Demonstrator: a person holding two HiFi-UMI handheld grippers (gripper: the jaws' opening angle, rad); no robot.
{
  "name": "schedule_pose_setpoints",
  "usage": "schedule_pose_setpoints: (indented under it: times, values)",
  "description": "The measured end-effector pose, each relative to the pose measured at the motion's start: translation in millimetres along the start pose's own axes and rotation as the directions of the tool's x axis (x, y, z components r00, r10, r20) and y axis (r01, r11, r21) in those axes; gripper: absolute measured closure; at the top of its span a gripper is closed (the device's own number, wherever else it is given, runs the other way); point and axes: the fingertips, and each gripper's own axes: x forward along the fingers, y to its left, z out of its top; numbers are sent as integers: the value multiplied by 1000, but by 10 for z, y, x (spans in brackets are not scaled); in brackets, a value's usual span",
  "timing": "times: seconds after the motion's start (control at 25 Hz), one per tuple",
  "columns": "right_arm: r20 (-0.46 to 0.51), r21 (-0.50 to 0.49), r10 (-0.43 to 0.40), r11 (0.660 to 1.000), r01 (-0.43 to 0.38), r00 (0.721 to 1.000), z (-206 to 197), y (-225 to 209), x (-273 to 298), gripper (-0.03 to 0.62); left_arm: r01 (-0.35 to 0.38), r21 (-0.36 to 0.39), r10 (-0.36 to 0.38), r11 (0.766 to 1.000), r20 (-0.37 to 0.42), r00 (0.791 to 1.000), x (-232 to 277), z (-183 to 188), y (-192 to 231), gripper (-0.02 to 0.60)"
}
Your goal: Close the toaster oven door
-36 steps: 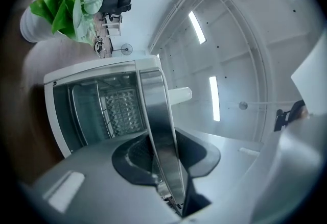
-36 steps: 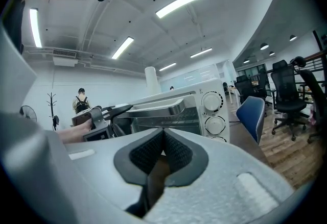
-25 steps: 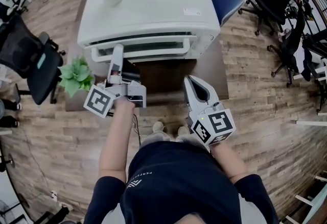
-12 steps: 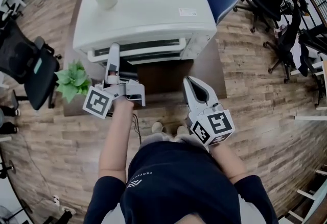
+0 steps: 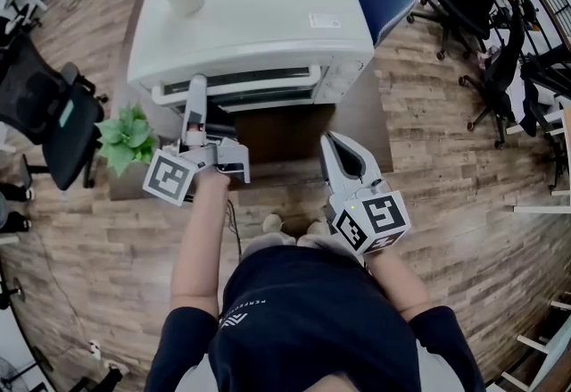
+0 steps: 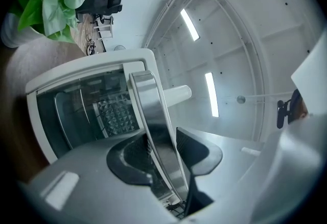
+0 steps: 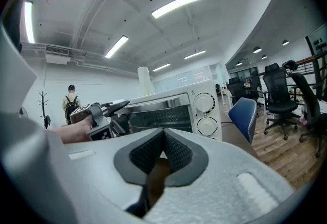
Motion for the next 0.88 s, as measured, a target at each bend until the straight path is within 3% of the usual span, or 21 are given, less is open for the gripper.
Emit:
schedule_pose_setpoints:
  times: [0.32, 0.88]
  values:
    - [5, -5, 25, 1000, -25, 1000, 40, -49, -94, 591, -41, -5, 42, 999, 31, 999, -188, -7, 6, 416]
    - [-12, -12, 121, 993, -121, 993, 4, 31, -134, 591, -116, 84, 115, 990, 7, 993, -644, -185, -147, 474]
